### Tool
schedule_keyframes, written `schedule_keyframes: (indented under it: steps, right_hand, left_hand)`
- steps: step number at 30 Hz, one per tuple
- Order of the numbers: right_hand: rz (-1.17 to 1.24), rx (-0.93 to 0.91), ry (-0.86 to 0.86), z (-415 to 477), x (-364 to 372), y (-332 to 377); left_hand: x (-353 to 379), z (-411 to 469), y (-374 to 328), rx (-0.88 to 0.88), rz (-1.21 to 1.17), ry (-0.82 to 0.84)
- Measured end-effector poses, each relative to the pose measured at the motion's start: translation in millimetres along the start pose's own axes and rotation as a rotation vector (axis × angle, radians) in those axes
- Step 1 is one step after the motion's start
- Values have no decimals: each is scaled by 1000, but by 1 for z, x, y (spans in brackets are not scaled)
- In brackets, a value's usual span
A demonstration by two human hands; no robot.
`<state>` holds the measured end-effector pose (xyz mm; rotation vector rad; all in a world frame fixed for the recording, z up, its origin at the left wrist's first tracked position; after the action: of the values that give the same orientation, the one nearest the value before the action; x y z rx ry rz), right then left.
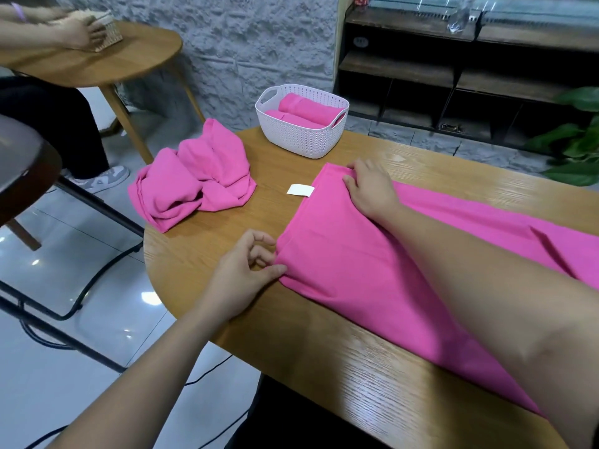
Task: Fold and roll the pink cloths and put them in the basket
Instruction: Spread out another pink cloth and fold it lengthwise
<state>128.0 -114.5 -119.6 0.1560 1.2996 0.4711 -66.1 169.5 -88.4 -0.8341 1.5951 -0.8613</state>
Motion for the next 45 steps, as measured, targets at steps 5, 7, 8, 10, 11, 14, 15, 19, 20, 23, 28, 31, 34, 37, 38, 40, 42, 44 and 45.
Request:
schedule_keyframes:
  steps: [5, 7, 8, 10, 11, 14, 15, 19, 20, 23, 28, 31, 34, 37, 38, 40, 42, 44, 45]
  right_hand:
    - [8, -8, -18, -2, -1, 1]
    - [11, -9, -25, -3, -2, 1]
    - [8, -10, -28, -3, -2, 1]
    - [6, -10, -29, -4, -2, 2]
    - [7, -9, -28, -4, -3, 2]
    - [3, -9, -24, -4, -2, 2]
    - [2, -10, -24, -4, -3, 2]
    - [0, -13, -32, -4, -4, 2]
    - [-2, -12, -34, -4, -3, 1]
    - [-15, -10, -30, -4, -2, 1]
    - [-16, -10, -31, -4, -2, 1]
    - [-17, -6, -24, -5, -1, 1]
    - [-12, -9, -29, -5, -2, 2]
    - [-12, -8, -31, -5, -4, 2]
    - [-13, -7, -31, -5, -4, 2]
    - [-10, -5, -31, -5, -4, 2]
    - [-6, -6, -30, -5, -3, 2]
    - [1, -7, -33, -5, -3, 3]
    - [3, -8, -36, -5, -3, 3]
  left_hand:
    - [-21, -6, 7, -6, -138, 99]
    - [-28, -9, 11, -35, -137, 158]
    - [-29, -10, 13, -46, -97, 183]
    - [-29, -9, 13, -41, 92, 197]
    - [-29, -7, 13, -28, 201, 188]
    - [-25, 1, 9, -15, 340, 163]
    - [-25, 4, 9, -26, 347, 157]
    - [-24, 18, 6, -81, 321, 107]
    - [-23, 20, 6, -97, 296, 107]
    - [-21, 23, 3, -139, 143, 158]
    - [-15, 24, -5, -161, -181, 331]
    - [-12, 23, -11, -132, -221, 341]
    - [-11, 19, -12, -112, 9, 333]
    - [-12, 21, -11, 16, 224, 259]
    - [-13, 21, -12, 41, 222, 239]
    - [-16, 21, -14, 87, 181, 215]
    - [-19, 22, -16, 117, 106, 216]
    - [-20, 19, -16, 135, 39, 214]
    - [-21, 18, -16, 154, 32, 190]
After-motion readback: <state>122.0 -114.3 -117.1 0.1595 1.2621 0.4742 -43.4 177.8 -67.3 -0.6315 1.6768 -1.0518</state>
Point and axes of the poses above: each hand's wrist, its own z-axis towards the middle knuckle, its own x-axis out of the palm, y = z × x, the point moved 5 cm from there along z, towards the middle knuckle, and after that the axes turned 4 degrees about -x, right-handed, at the moved point
